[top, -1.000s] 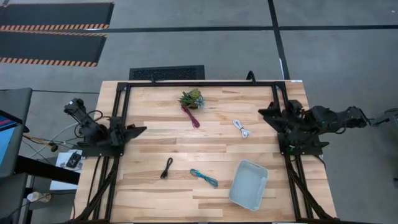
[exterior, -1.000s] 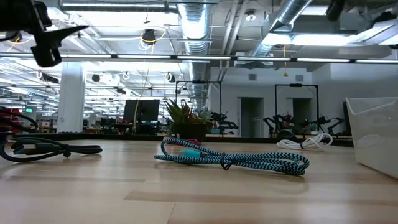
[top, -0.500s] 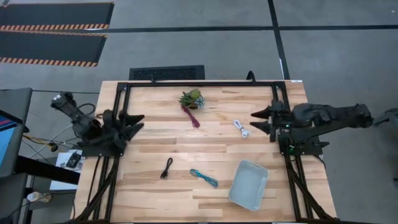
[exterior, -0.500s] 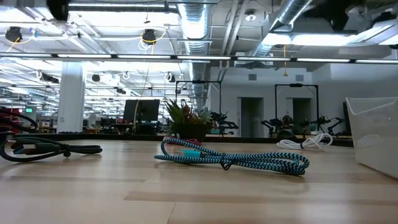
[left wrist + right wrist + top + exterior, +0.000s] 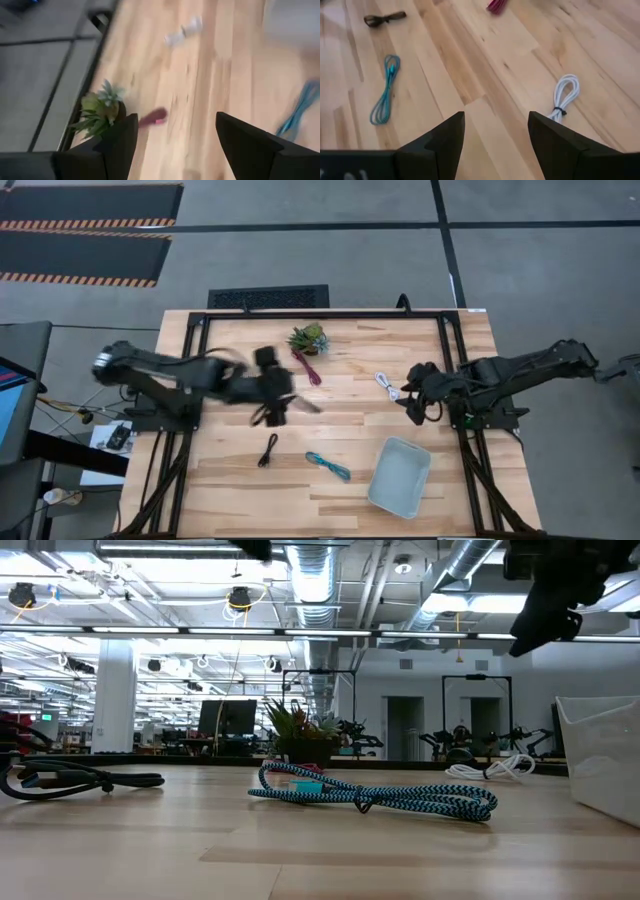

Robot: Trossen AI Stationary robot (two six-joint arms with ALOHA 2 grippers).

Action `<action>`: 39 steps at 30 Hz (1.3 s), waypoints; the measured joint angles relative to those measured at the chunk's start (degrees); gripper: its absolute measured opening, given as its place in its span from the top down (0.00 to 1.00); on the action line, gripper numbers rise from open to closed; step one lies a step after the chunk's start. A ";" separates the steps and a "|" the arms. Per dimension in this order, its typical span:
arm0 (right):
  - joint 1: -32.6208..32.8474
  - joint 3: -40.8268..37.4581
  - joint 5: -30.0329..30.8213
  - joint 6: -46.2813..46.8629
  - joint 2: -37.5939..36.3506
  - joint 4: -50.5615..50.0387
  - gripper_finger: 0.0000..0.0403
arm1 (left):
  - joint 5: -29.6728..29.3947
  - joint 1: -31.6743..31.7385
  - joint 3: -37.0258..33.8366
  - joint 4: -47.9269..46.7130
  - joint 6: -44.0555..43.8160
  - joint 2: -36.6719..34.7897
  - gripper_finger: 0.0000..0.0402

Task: Pick and place USB-C Cables
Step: Put the pink charger cable into the white bin

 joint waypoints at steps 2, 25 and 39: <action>0.30 0.04 0.04 0.01 1.31 0.02 0.39 | 5.35 4.93 0.60 0.51 5.99 3.17 0.36; 0.92 0.02 0.26 1.33 3.41 0.01 0.39 | 30.86 30.14 0.50 7.92 49.93 26.40 0.36; 0.92 0.02 0.37 1.43 3.41 -0.03 0.39 | 30.28 30.16 0.52 10.58 57.54 35.55 0.36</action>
